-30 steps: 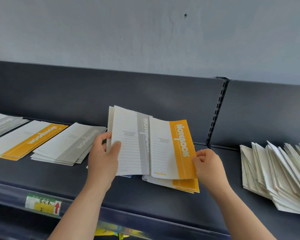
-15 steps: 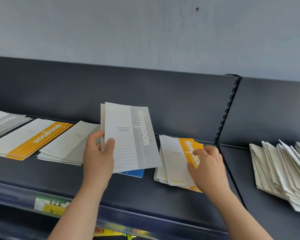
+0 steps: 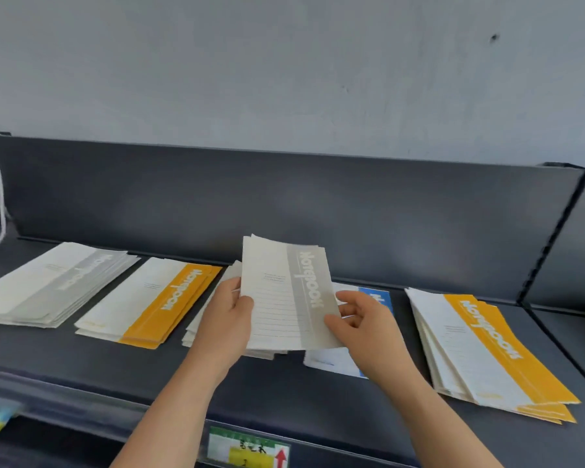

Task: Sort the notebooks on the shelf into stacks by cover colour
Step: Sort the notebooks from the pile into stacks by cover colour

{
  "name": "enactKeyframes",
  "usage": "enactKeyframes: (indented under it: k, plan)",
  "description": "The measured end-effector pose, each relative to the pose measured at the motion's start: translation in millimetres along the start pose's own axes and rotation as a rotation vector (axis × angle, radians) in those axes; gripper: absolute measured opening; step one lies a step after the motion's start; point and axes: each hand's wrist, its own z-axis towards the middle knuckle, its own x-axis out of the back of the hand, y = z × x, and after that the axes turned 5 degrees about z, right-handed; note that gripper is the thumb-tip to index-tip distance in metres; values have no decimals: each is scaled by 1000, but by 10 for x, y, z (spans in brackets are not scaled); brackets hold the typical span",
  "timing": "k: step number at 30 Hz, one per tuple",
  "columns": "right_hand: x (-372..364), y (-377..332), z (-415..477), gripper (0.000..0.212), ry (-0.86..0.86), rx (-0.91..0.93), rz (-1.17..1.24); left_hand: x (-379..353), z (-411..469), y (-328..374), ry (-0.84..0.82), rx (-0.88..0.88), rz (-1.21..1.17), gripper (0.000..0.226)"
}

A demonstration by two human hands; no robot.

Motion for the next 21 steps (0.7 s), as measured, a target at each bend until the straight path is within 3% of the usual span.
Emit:
enactKeyframes:
  k: [11,16,21]
  plan:
    - [-864,-73,73,44,77,81,-398,481,564,-518,62,-238,468,30]
    - [-949,-50,37,29,26,108,-617,474,598,-630,46,-180,590,28]
    - [-964,-61,23,29,51,166,-747,497,583,-664,47,-155,734,32]
